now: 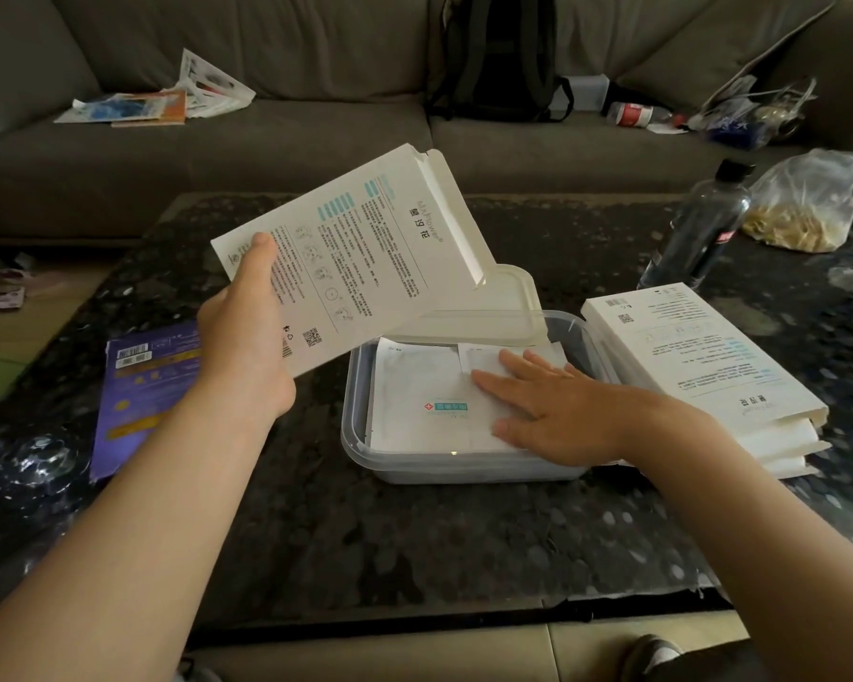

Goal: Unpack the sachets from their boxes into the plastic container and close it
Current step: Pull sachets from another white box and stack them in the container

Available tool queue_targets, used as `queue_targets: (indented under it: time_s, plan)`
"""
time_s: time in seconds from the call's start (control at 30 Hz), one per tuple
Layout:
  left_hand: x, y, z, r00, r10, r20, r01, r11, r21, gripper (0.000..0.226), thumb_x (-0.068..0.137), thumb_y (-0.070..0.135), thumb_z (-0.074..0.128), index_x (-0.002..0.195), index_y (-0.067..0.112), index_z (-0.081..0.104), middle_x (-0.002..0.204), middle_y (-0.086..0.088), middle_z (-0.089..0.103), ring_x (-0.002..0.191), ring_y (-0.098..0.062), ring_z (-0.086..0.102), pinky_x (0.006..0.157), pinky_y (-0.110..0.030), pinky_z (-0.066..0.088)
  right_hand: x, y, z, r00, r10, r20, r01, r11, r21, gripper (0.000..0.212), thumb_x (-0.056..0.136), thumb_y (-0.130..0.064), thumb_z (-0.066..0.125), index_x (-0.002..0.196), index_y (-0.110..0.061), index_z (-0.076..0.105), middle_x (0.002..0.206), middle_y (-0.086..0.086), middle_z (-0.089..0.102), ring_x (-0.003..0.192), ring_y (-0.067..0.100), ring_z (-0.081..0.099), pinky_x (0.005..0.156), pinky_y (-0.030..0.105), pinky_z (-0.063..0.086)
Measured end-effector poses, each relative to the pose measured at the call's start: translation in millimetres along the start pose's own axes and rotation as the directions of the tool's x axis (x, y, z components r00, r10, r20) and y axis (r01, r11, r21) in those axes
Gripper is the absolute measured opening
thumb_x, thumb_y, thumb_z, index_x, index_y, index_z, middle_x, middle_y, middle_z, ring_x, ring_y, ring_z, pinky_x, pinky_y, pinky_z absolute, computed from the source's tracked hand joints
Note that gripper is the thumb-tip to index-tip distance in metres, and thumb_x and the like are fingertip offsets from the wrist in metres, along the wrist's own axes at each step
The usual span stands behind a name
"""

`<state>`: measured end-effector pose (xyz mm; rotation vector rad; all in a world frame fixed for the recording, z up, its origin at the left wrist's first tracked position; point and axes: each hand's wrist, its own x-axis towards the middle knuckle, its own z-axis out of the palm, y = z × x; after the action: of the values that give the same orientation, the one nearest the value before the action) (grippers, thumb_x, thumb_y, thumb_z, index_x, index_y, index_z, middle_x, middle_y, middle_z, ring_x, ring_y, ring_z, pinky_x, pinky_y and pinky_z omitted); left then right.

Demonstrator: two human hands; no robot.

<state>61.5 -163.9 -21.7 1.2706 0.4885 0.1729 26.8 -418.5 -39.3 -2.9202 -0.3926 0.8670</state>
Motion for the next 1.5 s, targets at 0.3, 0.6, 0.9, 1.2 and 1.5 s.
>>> queue_targets:
  time_s: [0.3, 0.6, 0.9, 1.2, 1.5]
  plan:
    - [2, -2, 0, 1.000, 0.009, 0.022, -0.009, 1.000, 0.012, 0.028, 0.096, 0.063, 0.061, 0.097, 0.039, 0.074, 0.079, 0.020, 0.078, 0.076, -0.005, 0.075, 0.057, -0.026, 0.055, -2, -2, -12, 0.996, 0.084, 0.027, -0.082, 0.995, -0.055, 0.070, 0.103, -0.051, 0.040, 0.157, -0.044, -0.005, 0.167, -0.002, -0.017, 0.154, 0.029, -0.009, 0.122, 0.052, 0.009]
    - [2, -4, 3, 1.000, -0.001, 0.026, 0.001, 0.999, 0.034, 0.028, 0.097, 0.063, 0.061, 0.095, 0.037, 0.073, 0.080, 0.019, 0.079, 0.082, -0.007, 0.076, 0.064, -0.030, 0.057, 17, -8, -3, 0.996, -0.007, -0.089, 0.003, 0.999, -0.047, 0.083, 0.094, -0.072, 0.030, 0.158, -0.036, -0.010, 0.166, -0.001, -0.019, 0.153, 0.028, -0.017, 0.124, 0.052, -0.006]
    - [2, -5, 3, 0.999, 0.004, 0.042, -0.005, 0.999, 0.032, 0.028, 0.096, 0.063, 0.061, 0.096, 0.037, 0.073, 0.076, 0.020, 0.077, 0.081, -0.007, 0.075, 0.062, -0.029, 0.055, 17, 1, -3, 0.998, 0.058, -0.002, -0.058, 0.995, -0.084, 0.083, 0.092, -0.077, 0.024, 0.155, -0.041, -0.016, 0.165, 0.000, -0.025, 0.151, 0.028, -0.023, 0.122, 0.051, -0.007]
    - [4, -10, 2, 0.999, 0.002, 0.039, -0.004, 0.999, 0.038, 0.028, 0.096, 0.062, 0.062, 0.096, 0.037, 0.075, 0.085, 0.018, 0.080, 0.088, -0.010, 0.076, 0.070, -0.034, 0.058, 21, 2, 1, 0.997, 0.069, 0.015, -0.068, 0.995, -0.073, 0.082, 0.091, -0.078, 0.020, 0.153, -0.044, -0.021, 0.163, -0.002, -0.030, 0.149, 0.024, -0.029, 0.123, 0.050, -0.012]
    - [4, -7, 0, 0.999, 0.014, 0.049, -0.016, 0.999, 0.044, 0.027, 0.096, 0.063, 0.061, 0.101, 0.039, 0.074, 0.089, 0.016, 0.080, 0.092, -0.013, 0.075, 0.070, -0.035, 0.056, 23, 2, 2, 0.998, 0.068, 0.003, -0.068, 0.997, -0.049, 0.083, 0.091, -0.078, 0.022, 0.153, -0.044, -0.020, 0.164, -0.003, -0.028, 0.150, 0.025, -0.026, 0.121, 0.050, -0.010]
